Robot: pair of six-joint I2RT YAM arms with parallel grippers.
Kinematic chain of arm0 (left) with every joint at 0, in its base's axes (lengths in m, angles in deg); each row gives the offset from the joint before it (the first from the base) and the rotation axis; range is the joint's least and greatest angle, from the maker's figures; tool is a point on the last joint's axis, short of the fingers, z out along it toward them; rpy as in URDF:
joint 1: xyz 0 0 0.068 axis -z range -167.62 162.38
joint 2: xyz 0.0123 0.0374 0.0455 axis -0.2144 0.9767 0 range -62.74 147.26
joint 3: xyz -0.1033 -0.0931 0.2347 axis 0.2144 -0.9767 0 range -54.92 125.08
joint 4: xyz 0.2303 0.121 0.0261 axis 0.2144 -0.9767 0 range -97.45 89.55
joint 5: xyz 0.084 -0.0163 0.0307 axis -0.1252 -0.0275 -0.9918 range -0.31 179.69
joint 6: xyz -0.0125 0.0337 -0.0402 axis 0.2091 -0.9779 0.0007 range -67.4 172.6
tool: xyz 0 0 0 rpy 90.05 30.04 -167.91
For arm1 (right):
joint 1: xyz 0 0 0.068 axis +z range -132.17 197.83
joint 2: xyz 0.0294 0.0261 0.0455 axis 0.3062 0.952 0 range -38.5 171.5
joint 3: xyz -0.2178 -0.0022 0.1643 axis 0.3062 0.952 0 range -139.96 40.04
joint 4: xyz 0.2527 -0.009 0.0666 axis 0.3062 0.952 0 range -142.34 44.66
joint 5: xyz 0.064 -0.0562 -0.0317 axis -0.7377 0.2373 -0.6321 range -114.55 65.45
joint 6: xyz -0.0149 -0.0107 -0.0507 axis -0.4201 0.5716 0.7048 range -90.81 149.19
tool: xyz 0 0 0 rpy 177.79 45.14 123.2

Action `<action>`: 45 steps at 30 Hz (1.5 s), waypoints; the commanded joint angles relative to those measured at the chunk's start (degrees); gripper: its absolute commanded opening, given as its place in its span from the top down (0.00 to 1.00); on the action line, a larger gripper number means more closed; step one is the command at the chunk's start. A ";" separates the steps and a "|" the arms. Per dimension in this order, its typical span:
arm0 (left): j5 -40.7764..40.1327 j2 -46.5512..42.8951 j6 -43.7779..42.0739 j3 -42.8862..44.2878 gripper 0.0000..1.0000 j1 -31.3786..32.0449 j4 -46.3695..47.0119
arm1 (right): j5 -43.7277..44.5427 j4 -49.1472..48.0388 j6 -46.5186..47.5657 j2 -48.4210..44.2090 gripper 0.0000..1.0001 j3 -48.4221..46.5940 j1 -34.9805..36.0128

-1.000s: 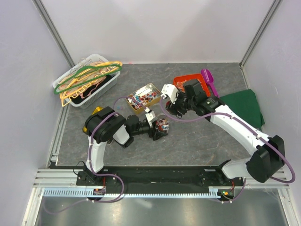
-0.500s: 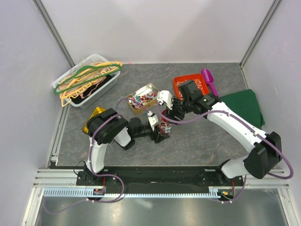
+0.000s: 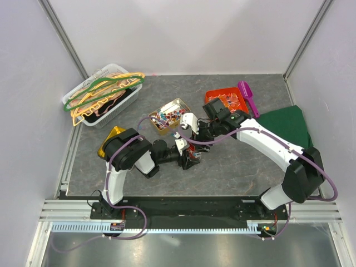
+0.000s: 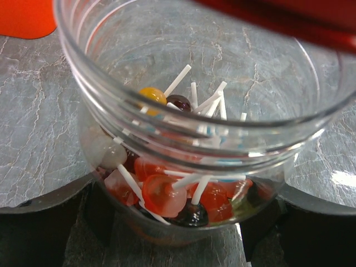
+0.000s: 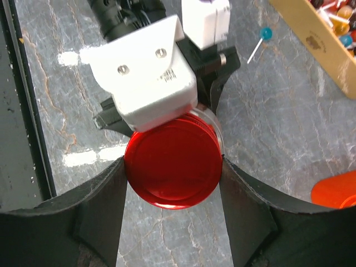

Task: Pack the candies
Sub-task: Close the bottle lid on the packing bottle.

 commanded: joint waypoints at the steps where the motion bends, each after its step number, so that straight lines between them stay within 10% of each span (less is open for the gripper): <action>1: -0.55 0.17 -1.92 -1.31 0.51 0.48 15.77 | 0.15 -4.46 -1.20 0.38 0.45 -0.04 0.95; 45: -1.87 -0.27 -2.36 -1.48 0.51 0.48 15.77 | 2.52 1.95 3.55 0.20 0.44 -1.00 1.57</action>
